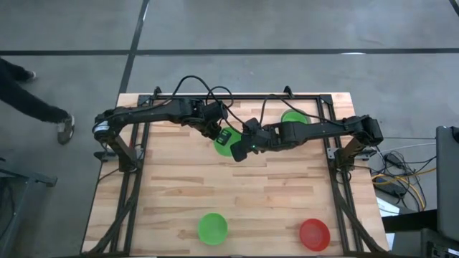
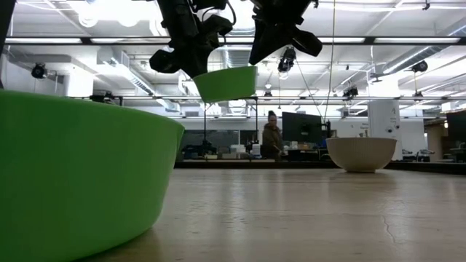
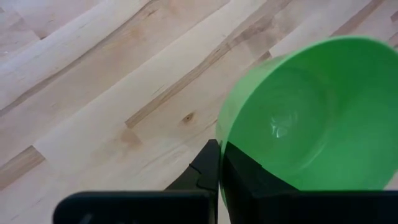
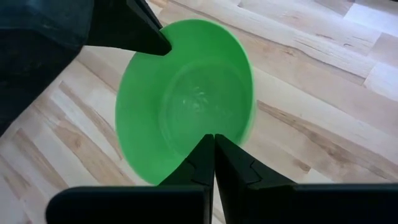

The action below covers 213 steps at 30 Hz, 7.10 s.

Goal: Nest bowls inside each other
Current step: Stack the top green bowl on top of the green bowl

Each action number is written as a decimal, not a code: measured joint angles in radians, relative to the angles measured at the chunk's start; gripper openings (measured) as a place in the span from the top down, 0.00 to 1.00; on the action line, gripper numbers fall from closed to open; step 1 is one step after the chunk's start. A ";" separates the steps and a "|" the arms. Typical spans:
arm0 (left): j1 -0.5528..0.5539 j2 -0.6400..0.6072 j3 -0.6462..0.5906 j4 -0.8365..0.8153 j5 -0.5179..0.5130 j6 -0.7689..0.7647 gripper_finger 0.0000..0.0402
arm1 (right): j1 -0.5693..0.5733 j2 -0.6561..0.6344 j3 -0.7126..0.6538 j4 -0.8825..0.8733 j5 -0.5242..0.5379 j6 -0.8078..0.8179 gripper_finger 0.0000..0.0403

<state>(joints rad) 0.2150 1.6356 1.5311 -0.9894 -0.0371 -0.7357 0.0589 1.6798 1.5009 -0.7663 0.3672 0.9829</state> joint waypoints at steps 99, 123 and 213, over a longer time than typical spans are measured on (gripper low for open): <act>0.001 0.000 -0.212 0.084 0.093 0.349 0.67 | 0.074 -0.339 -0.015 -0.015 0.317 -0.199 0.98; -0.041 0.000 -0.380 0.290 0.090 1.039 0.67 | 0.072 -0.341 -0.039 -0.014 0.317 -0.199 0.98; 0.047 0.005 -0.588 0.632 0.031 1.149 0.67 | 0.071 -0.341 -0.041 -0.014 0.318 -0.198 0.98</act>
<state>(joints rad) 0.2619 1.6402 0.9429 -0.3575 -0.0063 0.4132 0.1303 1.3384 1.4601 -0.7799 0.6849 0.7845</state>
